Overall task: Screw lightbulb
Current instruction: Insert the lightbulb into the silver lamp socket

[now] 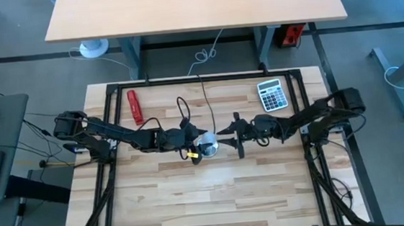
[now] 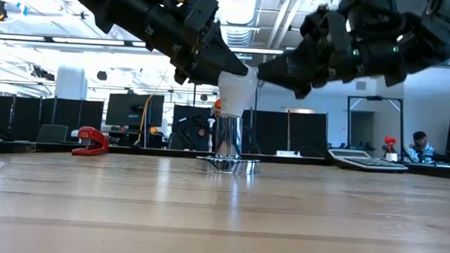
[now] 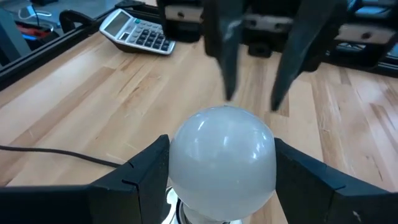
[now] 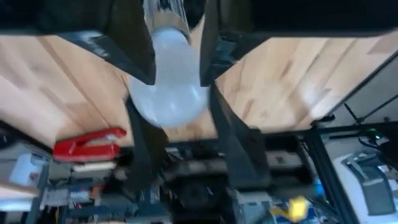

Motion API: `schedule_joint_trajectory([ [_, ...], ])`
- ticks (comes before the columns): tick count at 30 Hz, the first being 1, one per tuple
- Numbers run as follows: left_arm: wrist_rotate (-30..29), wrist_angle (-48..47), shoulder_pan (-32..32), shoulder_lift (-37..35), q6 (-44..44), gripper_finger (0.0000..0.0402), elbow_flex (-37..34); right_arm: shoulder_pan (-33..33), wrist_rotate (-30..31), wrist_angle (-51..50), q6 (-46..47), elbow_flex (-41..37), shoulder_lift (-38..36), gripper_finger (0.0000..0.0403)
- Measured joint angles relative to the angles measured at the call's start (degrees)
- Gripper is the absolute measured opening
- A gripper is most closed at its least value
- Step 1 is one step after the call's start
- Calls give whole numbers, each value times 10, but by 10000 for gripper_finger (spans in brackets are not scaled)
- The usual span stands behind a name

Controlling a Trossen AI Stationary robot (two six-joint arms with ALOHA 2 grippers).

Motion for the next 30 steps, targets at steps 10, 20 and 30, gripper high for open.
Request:
schedule_joint_trajectory([
  [10, 3, -4, 1, -25, 31, 233, -3, -3, 14, -31, -4, 6, -21, 95],
  [20, 2, -22, 13, -43, 32, 241, -3, -7, 16, -43, 4, 6, -21, 82],
  [30, 3, -7, 30, -43, 24, 241, -4, 3, 17, -39, 13, 6, -21, 25],
])
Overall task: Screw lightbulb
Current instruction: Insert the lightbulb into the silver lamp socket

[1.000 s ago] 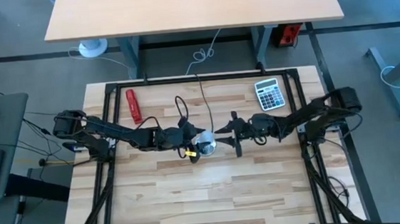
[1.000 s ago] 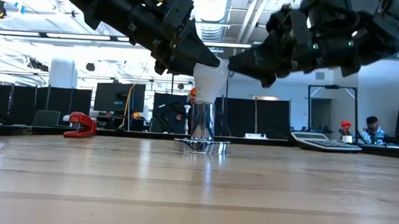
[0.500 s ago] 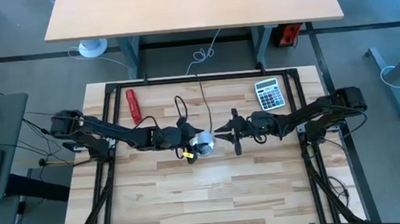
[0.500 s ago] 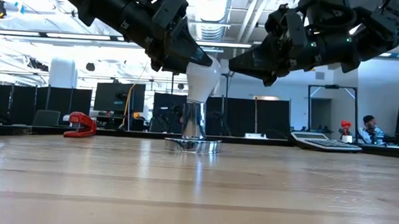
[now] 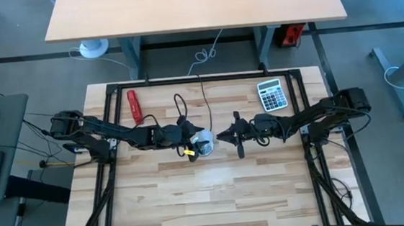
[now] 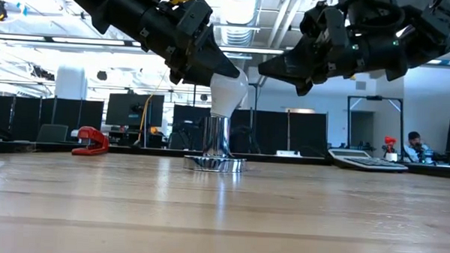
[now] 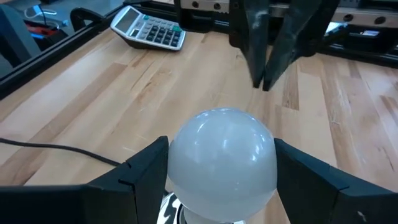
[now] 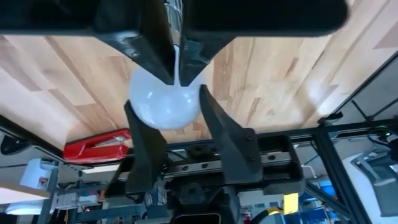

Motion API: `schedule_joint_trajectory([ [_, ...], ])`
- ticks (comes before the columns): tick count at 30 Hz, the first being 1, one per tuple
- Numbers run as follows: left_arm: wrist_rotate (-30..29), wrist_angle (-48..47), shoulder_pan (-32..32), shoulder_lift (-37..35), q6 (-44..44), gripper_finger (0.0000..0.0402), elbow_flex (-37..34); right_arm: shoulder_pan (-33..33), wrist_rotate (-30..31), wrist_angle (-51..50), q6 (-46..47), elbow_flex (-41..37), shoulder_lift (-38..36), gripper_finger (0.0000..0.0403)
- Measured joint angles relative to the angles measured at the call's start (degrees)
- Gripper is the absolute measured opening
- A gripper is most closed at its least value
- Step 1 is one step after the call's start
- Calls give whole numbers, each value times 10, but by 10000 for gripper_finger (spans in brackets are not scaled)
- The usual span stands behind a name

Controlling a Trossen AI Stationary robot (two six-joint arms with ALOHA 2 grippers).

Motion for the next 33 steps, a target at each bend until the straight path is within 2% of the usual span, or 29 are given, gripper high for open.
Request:
schedule_joint_trajectory([
  [3, -1, 0, 0, 0, 2, 241, 0, -1, -1, -1, -2, 8, 0, 8],
  [20, -2, 2, 0, 0, 4, 242, 0, -18, -5, -95, -22, 84, 1, 7],
  [33, -10, 0, 1, -1, 7, 242, 0, -20, -12, -82, -24, 177, 148, 7],
])
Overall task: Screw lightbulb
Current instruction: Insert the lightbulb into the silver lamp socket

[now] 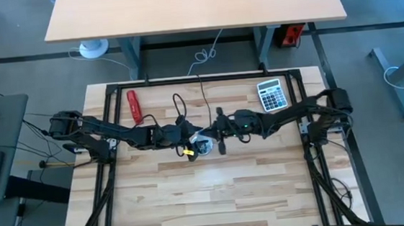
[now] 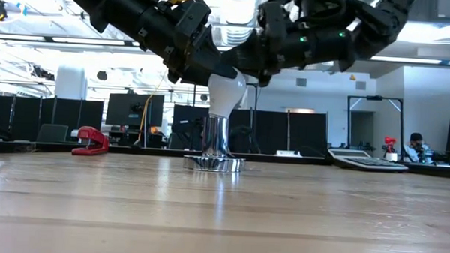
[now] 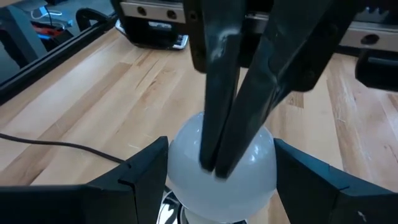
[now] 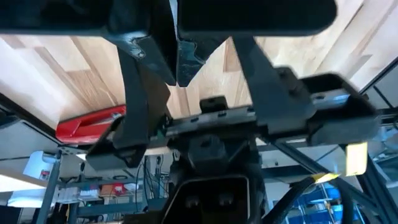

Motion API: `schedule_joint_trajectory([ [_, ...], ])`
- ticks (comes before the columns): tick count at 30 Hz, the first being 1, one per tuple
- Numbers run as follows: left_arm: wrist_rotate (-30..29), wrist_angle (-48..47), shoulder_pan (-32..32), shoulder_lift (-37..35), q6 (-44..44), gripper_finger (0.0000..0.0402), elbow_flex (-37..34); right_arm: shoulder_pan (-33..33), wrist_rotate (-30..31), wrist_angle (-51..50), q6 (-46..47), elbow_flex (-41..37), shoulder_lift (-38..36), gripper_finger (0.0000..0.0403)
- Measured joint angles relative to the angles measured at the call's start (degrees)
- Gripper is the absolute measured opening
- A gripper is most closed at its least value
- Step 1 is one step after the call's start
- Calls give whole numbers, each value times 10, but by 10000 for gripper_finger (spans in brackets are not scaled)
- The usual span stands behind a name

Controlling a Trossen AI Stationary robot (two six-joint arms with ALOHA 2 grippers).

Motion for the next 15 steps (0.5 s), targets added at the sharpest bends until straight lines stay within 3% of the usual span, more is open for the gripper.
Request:
schedule_joint_trajectory([
  [15, -27, 6, 0, -29, 44, 242, -1, -12, -10, 2, -15, 14, 19, 6],
])
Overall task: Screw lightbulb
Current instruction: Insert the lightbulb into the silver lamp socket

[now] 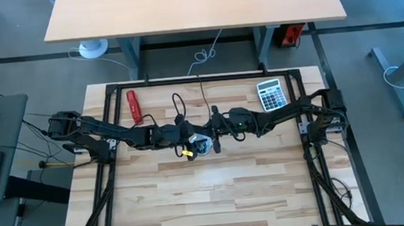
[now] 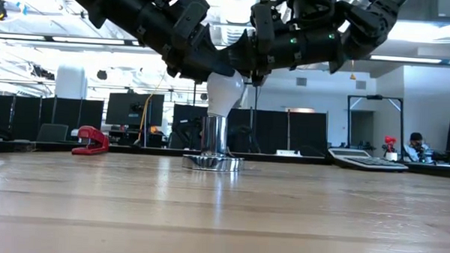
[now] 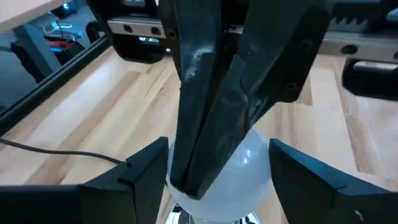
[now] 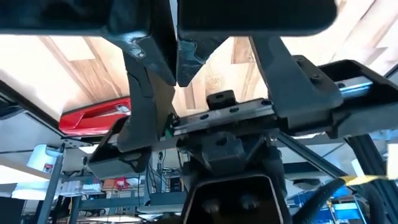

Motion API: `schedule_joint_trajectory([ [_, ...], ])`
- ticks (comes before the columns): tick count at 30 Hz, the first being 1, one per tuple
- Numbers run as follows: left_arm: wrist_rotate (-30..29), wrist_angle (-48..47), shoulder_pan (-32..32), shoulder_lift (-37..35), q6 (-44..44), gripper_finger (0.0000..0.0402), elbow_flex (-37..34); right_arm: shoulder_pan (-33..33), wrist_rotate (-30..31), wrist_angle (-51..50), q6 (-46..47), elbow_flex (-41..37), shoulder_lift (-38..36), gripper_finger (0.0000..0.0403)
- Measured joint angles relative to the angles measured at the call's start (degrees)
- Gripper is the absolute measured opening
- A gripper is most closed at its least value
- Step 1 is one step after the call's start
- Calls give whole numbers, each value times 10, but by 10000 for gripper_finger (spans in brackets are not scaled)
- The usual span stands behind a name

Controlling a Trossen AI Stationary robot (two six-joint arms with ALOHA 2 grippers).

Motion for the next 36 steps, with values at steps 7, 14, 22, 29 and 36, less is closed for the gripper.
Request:
schedule_joint_trajectory([
  [7, -14, 7, -3, -19, -2, 241, 0, 0, -2, 4, -11, -2, 0, 6],
  [14, -13, -25, -16, -64, 1, 241, 0, 0, -15, 10, -22, -3, 0, 6],
  [22, -17, -14, -63, -85, 4, 241, -36, 0, -16, 15, -31, -4, 1, 6],
  [29, -54, 166, -67, -62, -23, 241, -128, 0, -15, 18, -30, -3, 1, 6],
  [36, -67, 199, -64, -51, -33, 241, -160, 1, -16, 23, -32, -3, 2, 6],
])
